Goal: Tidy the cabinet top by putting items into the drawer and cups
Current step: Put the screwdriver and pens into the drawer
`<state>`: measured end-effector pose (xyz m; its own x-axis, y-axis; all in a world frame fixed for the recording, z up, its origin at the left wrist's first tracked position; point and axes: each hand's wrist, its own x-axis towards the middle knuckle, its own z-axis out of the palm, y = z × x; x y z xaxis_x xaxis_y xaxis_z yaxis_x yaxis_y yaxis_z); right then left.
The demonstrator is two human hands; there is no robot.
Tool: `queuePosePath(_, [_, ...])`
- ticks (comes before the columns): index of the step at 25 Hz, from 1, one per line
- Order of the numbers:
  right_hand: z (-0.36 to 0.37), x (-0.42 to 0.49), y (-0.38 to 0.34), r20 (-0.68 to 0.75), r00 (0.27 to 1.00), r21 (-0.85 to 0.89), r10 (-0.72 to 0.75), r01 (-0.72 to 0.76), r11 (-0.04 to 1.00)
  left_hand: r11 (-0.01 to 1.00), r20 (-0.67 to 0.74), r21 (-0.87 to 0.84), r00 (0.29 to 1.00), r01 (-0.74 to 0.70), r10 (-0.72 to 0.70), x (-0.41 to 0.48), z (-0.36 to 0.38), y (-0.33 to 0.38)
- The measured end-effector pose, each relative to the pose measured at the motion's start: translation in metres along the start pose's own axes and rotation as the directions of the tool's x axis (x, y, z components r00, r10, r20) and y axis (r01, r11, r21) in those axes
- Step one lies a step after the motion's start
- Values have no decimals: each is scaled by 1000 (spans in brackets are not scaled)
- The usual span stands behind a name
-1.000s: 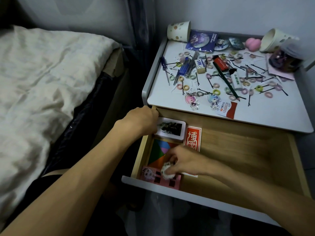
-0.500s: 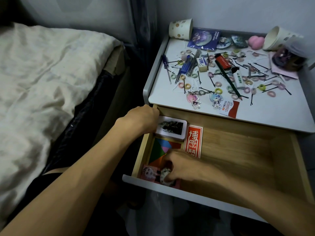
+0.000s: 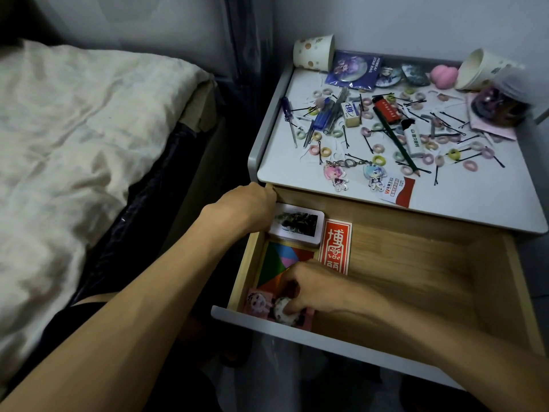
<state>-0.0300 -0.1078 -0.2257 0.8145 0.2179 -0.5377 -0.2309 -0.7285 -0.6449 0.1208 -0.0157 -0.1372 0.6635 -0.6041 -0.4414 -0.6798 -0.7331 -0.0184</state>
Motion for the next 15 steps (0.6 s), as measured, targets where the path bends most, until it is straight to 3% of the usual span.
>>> queuePosePath(15, [1,-7,-4,-35,999,-14,-32,32,999,1000,-47,-19,999,2,-2,-2,-5,6])
